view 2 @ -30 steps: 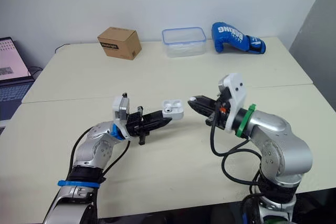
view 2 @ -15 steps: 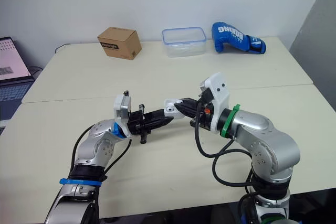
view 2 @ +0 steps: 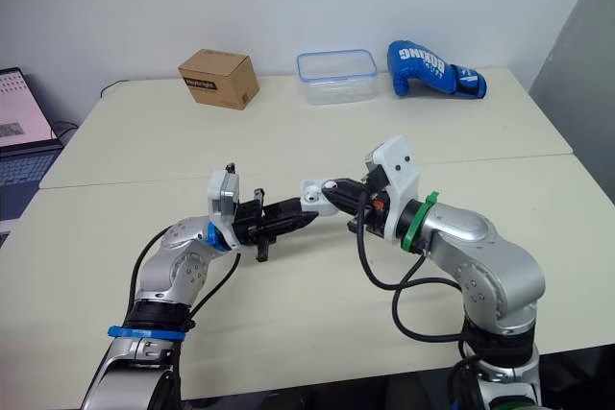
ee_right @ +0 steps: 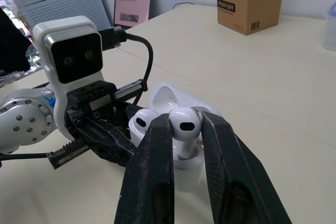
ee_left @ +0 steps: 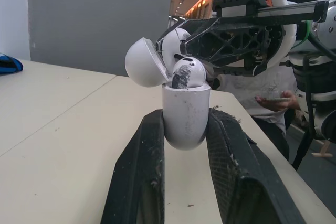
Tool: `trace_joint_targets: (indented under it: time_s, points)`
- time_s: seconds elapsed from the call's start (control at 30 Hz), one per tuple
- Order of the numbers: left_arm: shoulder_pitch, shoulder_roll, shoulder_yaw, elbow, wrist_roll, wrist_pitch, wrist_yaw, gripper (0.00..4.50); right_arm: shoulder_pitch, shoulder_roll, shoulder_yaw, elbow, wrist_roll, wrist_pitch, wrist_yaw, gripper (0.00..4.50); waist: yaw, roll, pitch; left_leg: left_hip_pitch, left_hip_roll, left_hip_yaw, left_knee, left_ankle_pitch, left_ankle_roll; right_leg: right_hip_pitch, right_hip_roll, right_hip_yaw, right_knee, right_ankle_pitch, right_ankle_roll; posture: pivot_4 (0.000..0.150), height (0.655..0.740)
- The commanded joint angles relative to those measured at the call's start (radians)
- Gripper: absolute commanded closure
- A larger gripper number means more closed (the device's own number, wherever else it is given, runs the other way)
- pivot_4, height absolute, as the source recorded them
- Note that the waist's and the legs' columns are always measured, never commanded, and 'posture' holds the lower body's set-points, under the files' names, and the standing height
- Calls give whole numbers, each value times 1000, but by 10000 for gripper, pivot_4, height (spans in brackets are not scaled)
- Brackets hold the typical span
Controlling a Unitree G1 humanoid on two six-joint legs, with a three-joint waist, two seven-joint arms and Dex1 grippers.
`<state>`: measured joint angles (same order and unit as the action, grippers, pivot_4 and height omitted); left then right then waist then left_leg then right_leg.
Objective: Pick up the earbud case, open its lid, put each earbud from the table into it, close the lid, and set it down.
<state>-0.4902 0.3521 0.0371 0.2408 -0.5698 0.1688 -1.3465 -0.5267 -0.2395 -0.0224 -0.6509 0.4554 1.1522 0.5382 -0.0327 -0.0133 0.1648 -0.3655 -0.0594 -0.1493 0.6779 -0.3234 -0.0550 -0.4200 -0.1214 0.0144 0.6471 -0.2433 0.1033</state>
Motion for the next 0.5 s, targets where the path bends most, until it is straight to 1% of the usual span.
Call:
trace_joint_targets:
  time_s: [0.03,0.27,0.33,0.37,0.5]
  points:
    - [-11,3,16,-52,-26,0,1,36989,-6,-27,7,-8,20,-35,-12,41026,0,0,0,0,0,0,0,0,0,0,0,0,0,0,0,1500,7307]
    - [-15,-2,21,-60,-33,9,10,36989,-11,-103,72,-9,24,-95,6,41026,0,0,0,0,0,0,0,0,0,0,0,0,0,0,0,1500,7307]
    - [-15,-5,22,-65,-34,11,13,36989,-12,-115,84,-9,20,-117,5,33686,0,0,0,0,0,0,0,0,0,0,0,0,0,0,0,1500,7307]
    - [-14,-5,21,-68,-35,12,14,36989,-12,-117,88,-8,17,-131,1,30903,0,0,0,0,0,0,0,0,0,0,0,0,0,0,0,1500,7307]
    - [-8,-5,20,-75,-37,15,18,36989,-14,-126,88,0,10,-172,-8,17012,0,0,0,0,0,0,0,0,0,0,0,0,0,0,0,1500,7307]
